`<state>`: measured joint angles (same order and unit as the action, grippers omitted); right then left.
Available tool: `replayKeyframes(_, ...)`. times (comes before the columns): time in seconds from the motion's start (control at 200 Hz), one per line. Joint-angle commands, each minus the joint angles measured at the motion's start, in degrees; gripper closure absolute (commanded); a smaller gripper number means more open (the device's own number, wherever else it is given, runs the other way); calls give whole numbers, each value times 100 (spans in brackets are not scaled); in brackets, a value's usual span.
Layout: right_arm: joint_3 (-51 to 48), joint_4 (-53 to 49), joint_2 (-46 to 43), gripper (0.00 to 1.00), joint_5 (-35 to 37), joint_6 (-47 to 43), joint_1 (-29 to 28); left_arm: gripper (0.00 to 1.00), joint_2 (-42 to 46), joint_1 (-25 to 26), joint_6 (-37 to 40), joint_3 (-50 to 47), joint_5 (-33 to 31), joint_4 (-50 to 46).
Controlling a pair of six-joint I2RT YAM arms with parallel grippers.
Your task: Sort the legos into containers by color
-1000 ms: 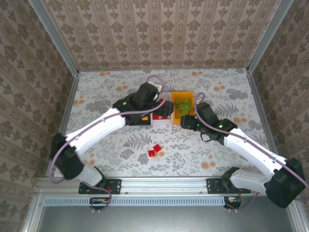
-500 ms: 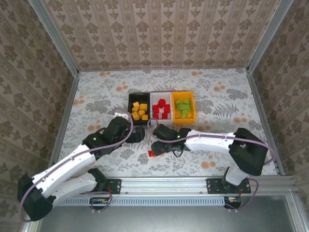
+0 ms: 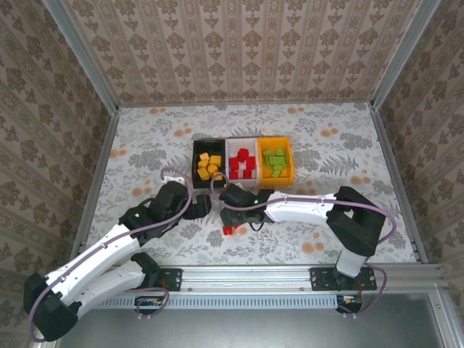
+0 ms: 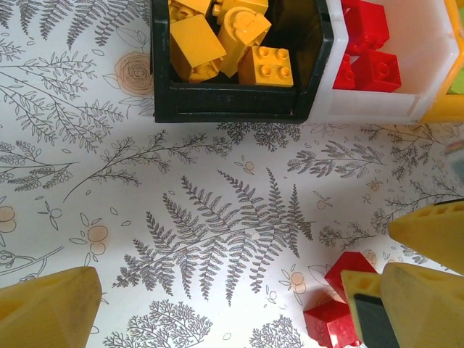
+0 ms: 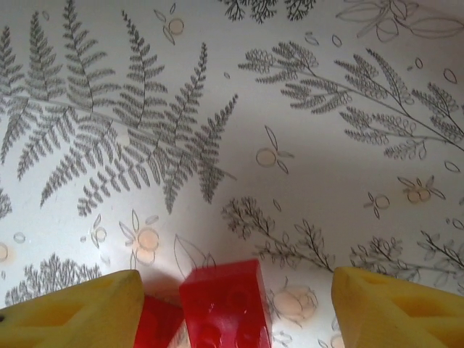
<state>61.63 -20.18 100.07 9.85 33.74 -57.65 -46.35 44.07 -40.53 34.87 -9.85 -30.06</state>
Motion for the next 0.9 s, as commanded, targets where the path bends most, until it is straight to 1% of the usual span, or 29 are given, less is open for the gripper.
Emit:
replayKeyframes(0.0,293,-488,307,32,273,161,6,0,95,-79,-148,-85,68,-87)
replayKeyframes(0.16,259,-784,425,34,254,260,13,0,139,-153,-131,-125,123,-121)
replayKeyframes(0.285,1,-971,240,36,398,355,37,0,163,-218,-131,-165,177,-92)
replayKeyframes(0.36,-185,-1022,106,38,477,451,115,0,153,-254,-130,-196,218,-65)
replayKeyframes(0.4,-273,-1213,51,39,487,506,155,0,153,-259,-137,-217,237,-29)
replayKeyframes(0.515,-520,-1076,-147,38,389,475,184,0,154,-294,-167,-268,249,2)
replayKeyframes(0.535,-542,-884,-166,38,327,461,184,0,148,-294,-166,-280,257,9)
replayKeyframes(0.595,-548,-780,-156,36,213,452,184,0,139,-315,-176,-293,281,18)
replayKeyframes(0.695,-460,-798,-20,36,291,467,186,0,125,-343,-164,-297,290,27)
replayKeyframes(0.775,-413,-769,96,39,283,476,231,0,124,-354,-180,-323,307,35)
replayKeyframes(0.895,-397,-703,95,54,272,476,245,0,108,-366,-164,-332,340,9)
